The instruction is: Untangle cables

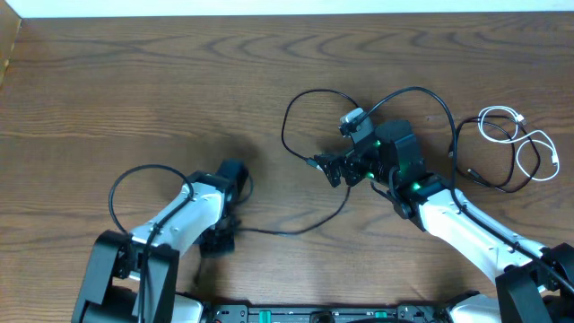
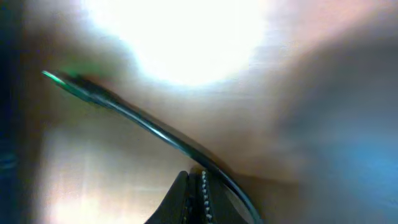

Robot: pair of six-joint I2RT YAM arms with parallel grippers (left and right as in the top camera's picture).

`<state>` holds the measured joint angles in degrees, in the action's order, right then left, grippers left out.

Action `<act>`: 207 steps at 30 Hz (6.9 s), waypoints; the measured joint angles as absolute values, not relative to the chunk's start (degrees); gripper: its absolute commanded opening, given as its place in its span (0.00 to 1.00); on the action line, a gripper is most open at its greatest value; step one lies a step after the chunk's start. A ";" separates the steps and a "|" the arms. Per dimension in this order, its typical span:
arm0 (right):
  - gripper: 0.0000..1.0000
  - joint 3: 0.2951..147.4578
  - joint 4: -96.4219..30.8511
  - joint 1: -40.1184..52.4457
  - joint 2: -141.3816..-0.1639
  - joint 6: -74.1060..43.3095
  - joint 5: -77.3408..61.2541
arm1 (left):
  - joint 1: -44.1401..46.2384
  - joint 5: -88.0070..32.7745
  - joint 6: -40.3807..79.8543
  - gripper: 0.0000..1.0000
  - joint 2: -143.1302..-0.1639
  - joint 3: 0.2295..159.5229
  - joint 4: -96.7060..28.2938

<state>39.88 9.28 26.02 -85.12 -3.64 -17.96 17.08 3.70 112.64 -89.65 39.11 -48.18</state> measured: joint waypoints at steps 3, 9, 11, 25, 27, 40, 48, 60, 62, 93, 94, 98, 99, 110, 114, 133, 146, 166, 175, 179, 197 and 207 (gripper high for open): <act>0.99 39.88 9.28 26.02 -85.12 -3.64 -17.98 | 16.91 11.46 110.69 0.08 -89.32 40.21 -38.00; 0.99 39.88 9.30 26.02 -85.12 -3.64 -17.96 | 16.80 18.02 94.74 0.11 -90.72 40.14 -25.10; 0.99 39.88 9.30 26.02 -85.12 -3.64 -17.96 | 16.78 18.55 87.13 0.12 -91.11 39.99 -21.93; 0.99 39.88 9.30 26.02 -85.12 -3.64 -17.96 | 16.56 12.47 57.76 0.09 -91.53 39.55 -12.56; 0.99 39.88 9.30 26.02 -85.12 -3.64 -17.96 | 16.56 8.45 54.85 0.10 -91.72 39.53 -9.80; 0.99 39.88 9.30 26.02 -85.12 -3.64 -17.96 | 13.87 -4.08 44.45 0.24 -91.61 39.90 -7.68; 0.99 39.88 9.32 26.02 -85.12 -3.64 -17.96 | 11.40 -9.50 42.72 0.65 -86.39 40.12 -9.39; 0.99 39.88 7.11 26.17 -85.12 -3.14 -4.25 | 13.13 -3.40 43.09 0.79 -85.52 40.53 -14.44; 0.99 39.88 6.26 26.17 -85.12 -2.96 3.42 | 12.75 -0.99 43.53 0.79 -86.63 40.53 -14.31; 0.99 39.88 8.25 26.11 -85.12 -2.79 4.25 | 11.73 16.91 48.27 0.36 -98.13 42.30 0.45; 0.99 39.88 8.32 26.11 -85.12 -2.79 4.23 | 11.73 17.23 48.58 0.33 -98.30 42.37 0.58; 0.99 39.88 8.45 26.11 -85.12 -2.79 3.62 | 11.70 17.87 49.36 0.13 -98.85 42.37 1.67; 0.99 39.88 8.45 26.11 -85.12 -2.79 3.51 | 11.70 17.78 49.78 0.08 -99.09 42.37 2.57; 0.99 39.88 8.51 26.11 -85.12 -2.79 2.20 | 11.57 4.89 33.12 0.08 -99.07 42.30 5.15; 0.99 39.88 8.82 26.11 -85.12 -2.79 -0.12 | 11.57 1.98 28.34 0.09 -98.10 43.40 -0.40; 0.99 39.83 11.94 26.11 -89.54 -9.96 -9.67 | 11.31 -15.25 14.04 0.07 -96.62 44.12 -7.79; 0.02 39.81 11.90 26.11 -91.61 -12.62 -16.60 | 11.35 -26.70 8.47 0.11 -97.41 43.38 -7.75; 0.29 39.75 18.81 30.13 -99.29 -5.98 -19.97 | 12.01 -27.05 8.03 0.40 -96.86 43.55 -7.51; 0.27 39.75 20.91 33.32 -100.88 -5.98 -19.97 | 12.01 -27.03 8.05 0.40 -96.86 43.55 -7.53; 0.29 39.75 20.88 33.69 -100.88 -5.98 -19.68 | 12.01 -27.03 8.03 0.40 -96.86 43.55 -7.53; 0.31 39.75 21.54 33.69 -101.30 -5.98 -18.41 | 12.01 -27.03 8.03 0.40 -96.86 43.55 -7.57; 0.28 39.72 23.49 33.71 -104.97 -5.85 -18.35 | 12.01 -27.05 8.03 0.40 -96.86 43.55 -7.64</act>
